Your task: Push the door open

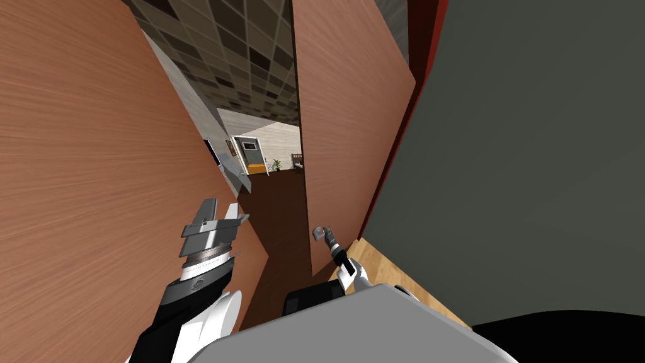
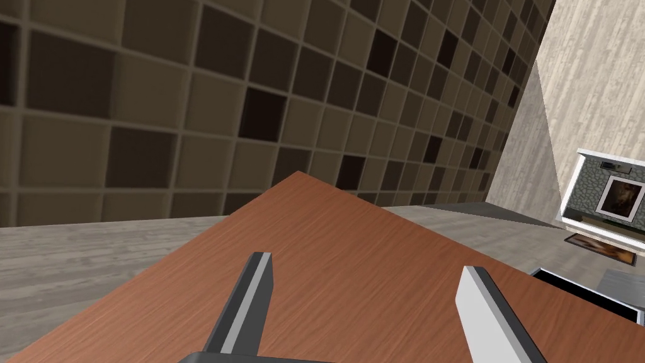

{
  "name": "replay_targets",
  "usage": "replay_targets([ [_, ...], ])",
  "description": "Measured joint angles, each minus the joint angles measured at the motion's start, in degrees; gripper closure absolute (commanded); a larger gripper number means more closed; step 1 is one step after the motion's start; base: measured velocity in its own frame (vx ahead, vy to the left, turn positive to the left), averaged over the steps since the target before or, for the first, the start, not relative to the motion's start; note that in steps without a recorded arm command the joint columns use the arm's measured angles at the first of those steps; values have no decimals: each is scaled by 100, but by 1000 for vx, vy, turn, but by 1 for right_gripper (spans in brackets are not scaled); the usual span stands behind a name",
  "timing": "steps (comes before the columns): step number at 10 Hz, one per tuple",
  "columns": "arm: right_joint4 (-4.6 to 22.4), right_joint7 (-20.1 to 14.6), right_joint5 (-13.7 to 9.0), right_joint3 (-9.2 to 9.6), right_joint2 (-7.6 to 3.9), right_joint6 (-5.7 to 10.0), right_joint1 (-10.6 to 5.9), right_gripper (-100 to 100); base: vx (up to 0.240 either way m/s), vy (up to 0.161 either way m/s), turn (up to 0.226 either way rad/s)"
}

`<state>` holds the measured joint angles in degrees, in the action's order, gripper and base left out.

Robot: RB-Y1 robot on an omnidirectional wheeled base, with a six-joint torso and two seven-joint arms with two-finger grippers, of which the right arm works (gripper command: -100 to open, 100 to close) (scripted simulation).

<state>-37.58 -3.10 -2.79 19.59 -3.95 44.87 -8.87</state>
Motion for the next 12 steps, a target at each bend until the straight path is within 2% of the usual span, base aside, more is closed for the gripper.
replay_targets([
  [1, 87, 49, -30, -89, 25, 49, -34, 100, 147, 126, -67],
  [3, -36, 167, -75, -236, 61, -27, 21, 100, 139, 126, -59],
  [5, 174, 221, -123, -367, 99, 75, -104, 100, 124, 127, -70],
  [7, 300, 304, -181, -534, 145, 147, -137, 100, 132, 147, -81],
  [9, 278, 382, -235, -691, 167, 106, -126, 100, 137, 135, -72],
  [12, 241, 533, -311, -928, 269, 78, -87, 100, 161, 135, -80],
])
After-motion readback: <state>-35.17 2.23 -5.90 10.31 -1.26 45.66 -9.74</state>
